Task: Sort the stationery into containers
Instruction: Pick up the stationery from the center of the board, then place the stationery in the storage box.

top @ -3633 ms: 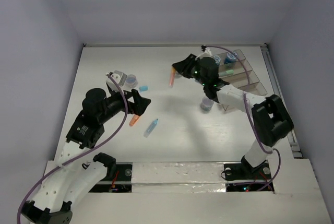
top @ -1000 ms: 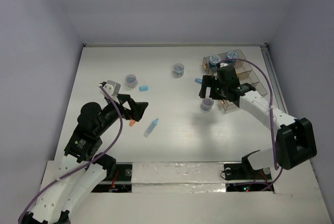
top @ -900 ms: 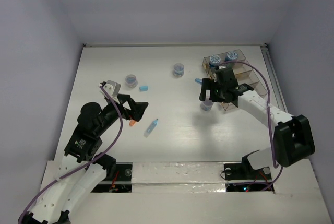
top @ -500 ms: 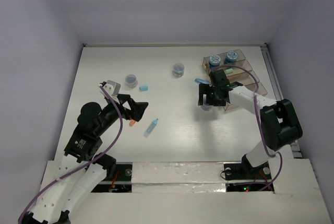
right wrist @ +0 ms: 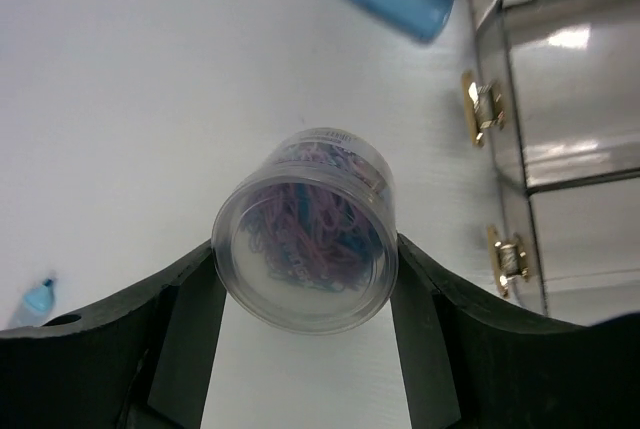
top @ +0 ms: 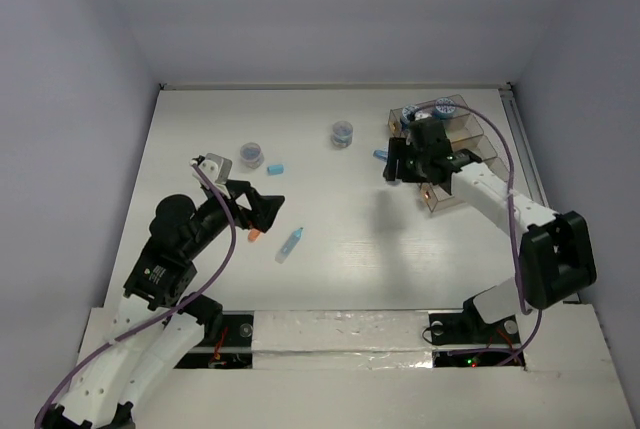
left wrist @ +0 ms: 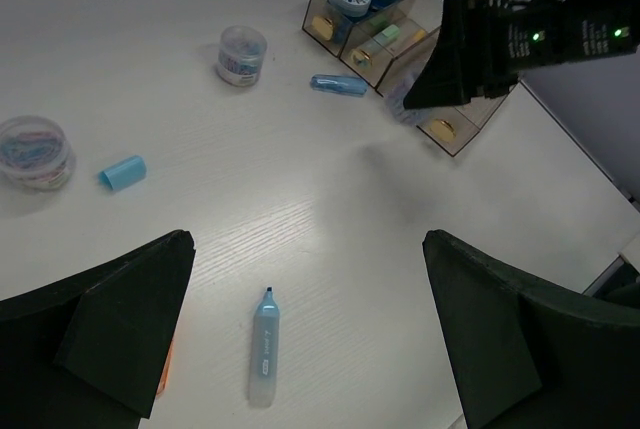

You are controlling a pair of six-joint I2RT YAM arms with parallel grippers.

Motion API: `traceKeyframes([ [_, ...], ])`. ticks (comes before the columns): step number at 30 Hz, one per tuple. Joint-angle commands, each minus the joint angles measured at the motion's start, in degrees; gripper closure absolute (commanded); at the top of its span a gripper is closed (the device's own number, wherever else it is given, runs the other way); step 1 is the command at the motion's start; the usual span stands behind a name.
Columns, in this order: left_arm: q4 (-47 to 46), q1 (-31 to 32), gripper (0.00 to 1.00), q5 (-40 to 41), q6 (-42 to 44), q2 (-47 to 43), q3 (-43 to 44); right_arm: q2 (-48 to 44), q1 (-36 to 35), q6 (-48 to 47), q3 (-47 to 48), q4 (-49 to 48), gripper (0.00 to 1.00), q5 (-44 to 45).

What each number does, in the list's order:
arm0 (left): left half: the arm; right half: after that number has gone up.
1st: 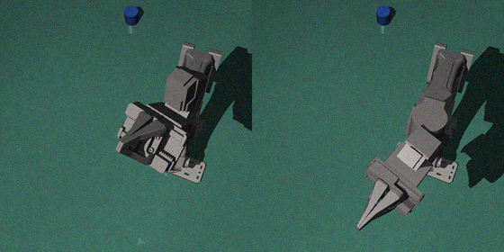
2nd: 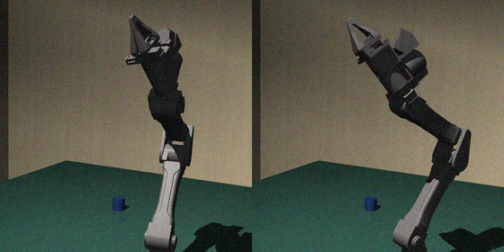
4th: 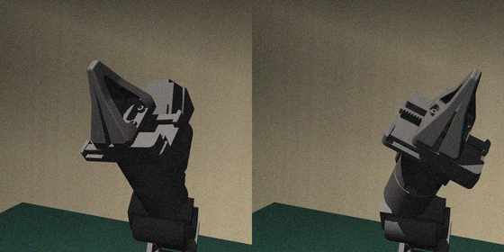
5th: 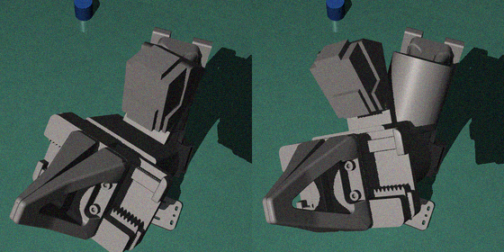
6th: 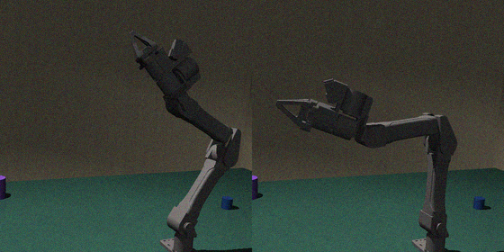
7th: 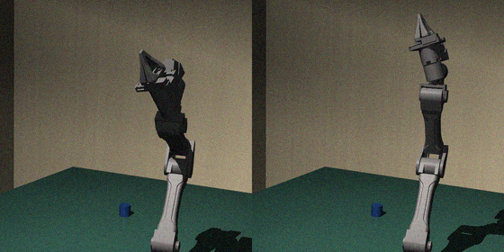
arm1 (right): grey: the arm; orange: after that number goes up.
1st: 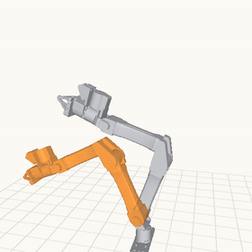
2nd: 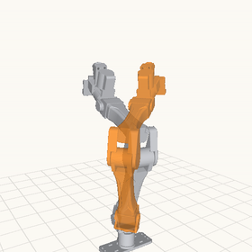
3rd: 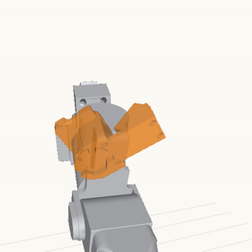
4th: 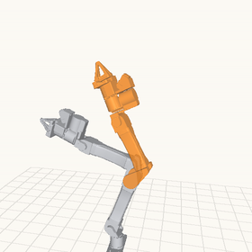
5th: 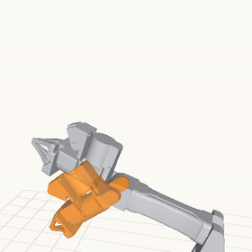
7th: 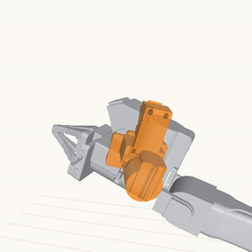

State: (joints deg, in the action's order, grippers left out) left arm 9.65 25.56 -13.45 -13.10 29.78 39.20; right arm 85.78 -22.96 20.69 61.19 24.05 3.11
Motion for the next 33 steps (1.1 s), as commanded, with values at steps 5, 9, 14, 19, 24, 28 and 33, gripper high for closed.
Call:
traceKeyframes([
  [5, -2.27, 0.28, 0.01, -0.96, 0.36, 0.45, 0.53, -2.81, 5.36, -2.32, 7.28, -4.98, 0.79, 5.15],
  [9, -2.35, 0.28, 0.01, -0.96, 0.53, 0.45, 0.53, -1.49, 9.94, -2.14, 7.63, -5.77, 0.78, 3.57],
  [14, -2.35, 0.28, 0.01, -1.14, 0.45, 0.54, 0.53, 1.40, 12.49, -2.84, 7.98, -4.89, 0.77, 6.20],
  [19, -2.27, 0.28, 0.01, -1.22, 0.53, 0.80, 0.53, 4.92, 13.73, -3.02, 8.68, -4.89, 0.77, 5.06],
  [24, -2.35, 0.28, 0.01, -1.05, 0.45, 0.63, 0.53, 6.68, 13.73, -3.28, 9.12, -4.28, 0.77, 5.58],
  [28, -2.35, 0.28, 0.01, -1.22, 0.53, 0.72, 0.61, 6.68, 13.73, -3.37, 8.86, -3.49, 0.75, 7.34],
  [33, -2.53, 0.28, 0.01, -1.40, 0.53, 0.81, 0.53, 7.30, 14.26, -3.20, 7.54, -3.75, 0.68, 7.17],
])
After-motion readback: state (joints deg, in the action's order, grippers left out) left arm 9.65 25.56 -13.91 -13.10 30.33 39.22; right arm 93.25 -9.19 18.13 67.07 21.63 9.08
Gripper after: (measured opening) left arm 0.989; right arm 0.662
